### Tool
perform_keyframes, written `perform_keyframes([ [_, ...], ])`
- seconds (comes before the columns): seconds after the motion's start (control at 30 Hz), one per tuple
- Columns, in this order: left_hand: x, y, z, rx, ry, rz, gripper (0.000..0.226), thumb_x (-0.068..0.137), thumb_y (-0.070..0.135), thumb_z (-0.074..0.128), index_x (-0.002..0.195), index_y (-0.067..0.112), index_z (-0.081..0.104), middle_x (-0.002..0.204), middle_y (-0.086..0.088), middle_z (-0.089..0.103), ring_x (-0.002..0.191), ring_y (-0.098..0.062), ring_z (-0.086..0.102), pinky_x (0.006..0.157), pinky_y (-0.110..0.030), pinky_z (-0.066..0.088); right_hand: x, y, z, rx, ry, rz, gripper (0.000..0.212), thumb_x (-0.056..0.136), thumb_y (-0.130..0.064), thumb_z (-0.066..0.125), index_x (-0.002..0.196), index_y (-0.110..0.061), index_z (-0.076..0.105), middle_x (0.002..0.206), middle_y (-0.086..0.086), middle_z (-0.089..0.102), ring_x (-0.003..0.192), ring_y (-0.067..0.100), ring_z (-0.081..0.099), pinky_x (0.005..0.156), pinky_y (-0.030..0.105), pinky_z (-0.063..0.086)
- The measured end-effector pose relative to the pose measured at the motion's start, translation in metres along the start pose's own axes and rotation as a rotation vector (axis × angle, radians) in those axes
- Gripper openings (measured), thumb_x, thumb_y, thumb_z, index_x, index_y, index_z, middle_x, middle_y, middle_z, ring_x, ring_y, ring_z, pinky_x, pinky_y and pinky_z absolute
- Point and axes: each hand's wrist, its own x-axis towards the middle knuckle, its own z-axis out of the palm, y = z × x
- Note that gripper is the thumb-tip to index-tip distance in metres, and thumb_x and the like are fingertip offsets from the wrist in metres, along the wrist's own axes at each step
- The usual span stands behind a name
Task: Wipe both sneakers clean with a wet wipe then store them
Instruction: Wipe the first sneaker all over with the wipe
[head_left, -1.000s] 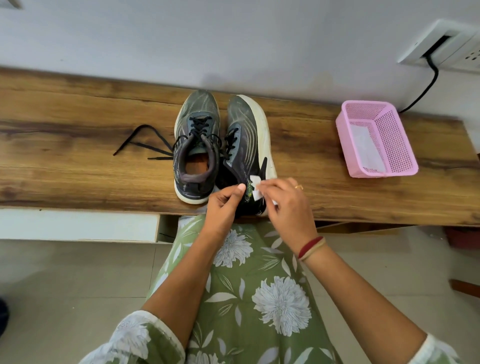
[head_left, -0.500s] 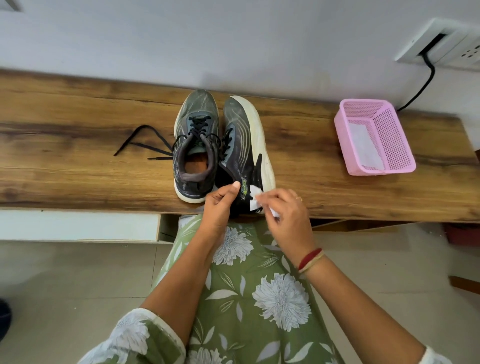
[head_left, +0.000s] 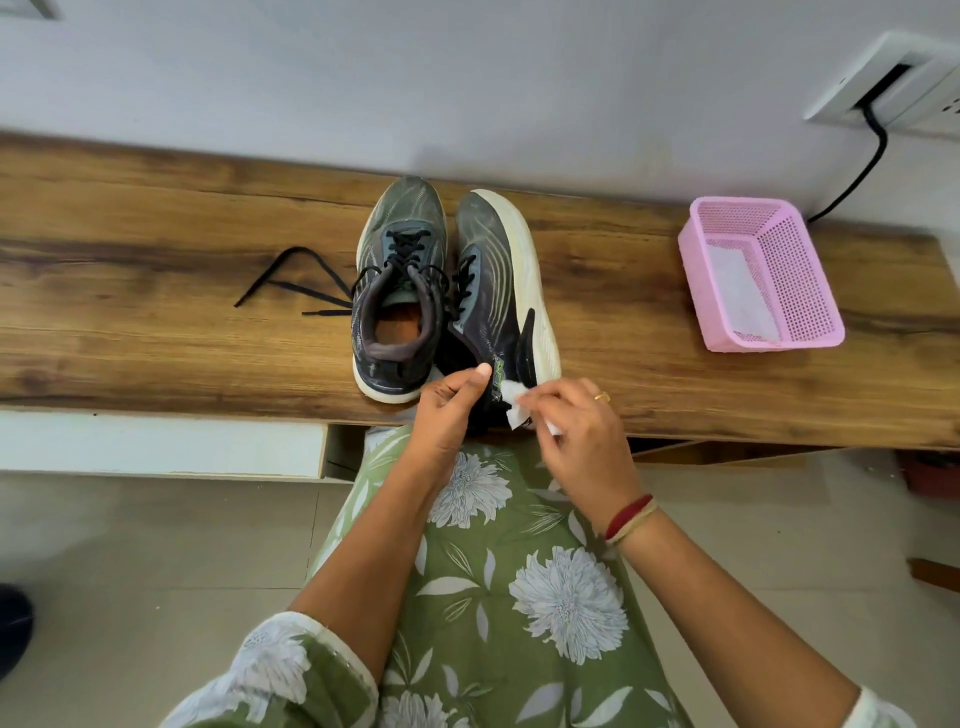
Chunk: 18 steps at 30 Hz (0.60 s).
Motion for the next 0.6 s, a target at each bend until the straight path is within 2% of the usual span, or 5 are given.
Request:
perform_keyframes([
  [0.13, 0.000, -0.004, 0.006, 0.006, -0.035, -0.013, 0.049, 0.095, 0.008, 0.051, 0.052, 0.026, 0.065, 0.055, 0.016, 0.056, 0.058, 0.005, 0.049, 0.067, -0.013, 0.040, 0.028, -0.005, -0.003, 0.105, 0.148, 0.175, 0.014, 0.086, -0.008, 0.059, 0.094, -0.010, 0.070, 0.090, 0.003, 0.063, 0.086, 0.013, 0.053, 0.077, 0.024, 0.042],
  [0.27, 0.001, -0.005, 0.002, 0.001, -0.019, -0.013, 0.026, 0.095, 0.004, 0.047, 0.081, 0.009, 0.069, 0.071, 0.004, 0.068, 0.072, -0.008, 0.058, 0.073, -0.022, 0.046, 0.023, -0.012, 0.007, 0.020, -0.031, 0.028, 0.018, 0.086, -0.002, 0.059, 0.099, -0.008, 0.069, 0.094, 0.004, 0.060, 0.088, 0.016, 0.055, 0.075, 0.024, 0.047],
  [0.4, 0.002, -0.006, 0.001, -0.011, -0.007, -0.034, 0.035, 0.095, 0.012, 0.052, 0.065, -0.005, 0.056, 0.061, -0.009, 0.052, 0.064, -0.016, 0.046, 0.070, -0.029, 0.039, -0.009, -0.014, 0.009, -0.090, -0.149, -0.103, 0.026, 0.092, -0.010, 0.043, 0.099, -0.003, 0.067, 0.091, 0.007, 0.060, 0.081, 0.019, 0.056, 0.064, 0.031, 0.054],
  [0.47, 0.002, -0.005, 0.002, -0.013, -0.005, -0.035, 0.039, 0.095, 0.013, 0.054, 0.057, 0.003, 0.058, 0.057, -0.007, 0.051, 0.060, -0.015, 0.046, 0.066, -0.027, 0.039, -0.005, -0.011, 0.005, -0.118, -0.150, -0.179, 0.028, 0.091, -0.011, 0.041, 0.097, -0.002, 0.067, 0.090, 0.008, 0.061, 0.077, 0.021, 0.056, 0.059, 0.031, 0.053],
  [0.6, -0.001, -0.004, 0.003, -0.004, -0.019, -0.033, 0.031, 0.094, 0.007, 0.051, 0.072, 0.014, 0.072, 0.074, -0.005, 0.067, 0.076, -0.015, 0.058, 0.074, -0.025, 0.045, 0.023, -0.005, 0.000, -0.117, -0.039, -0.123, 0.028, 0.090, -0.013, 0.043, 0.097, -0.005, 0.069, 0.095, 0.006, 0.063, 0.083, 0.020, 0.055, 0.069, 0.022, 0.047],
])
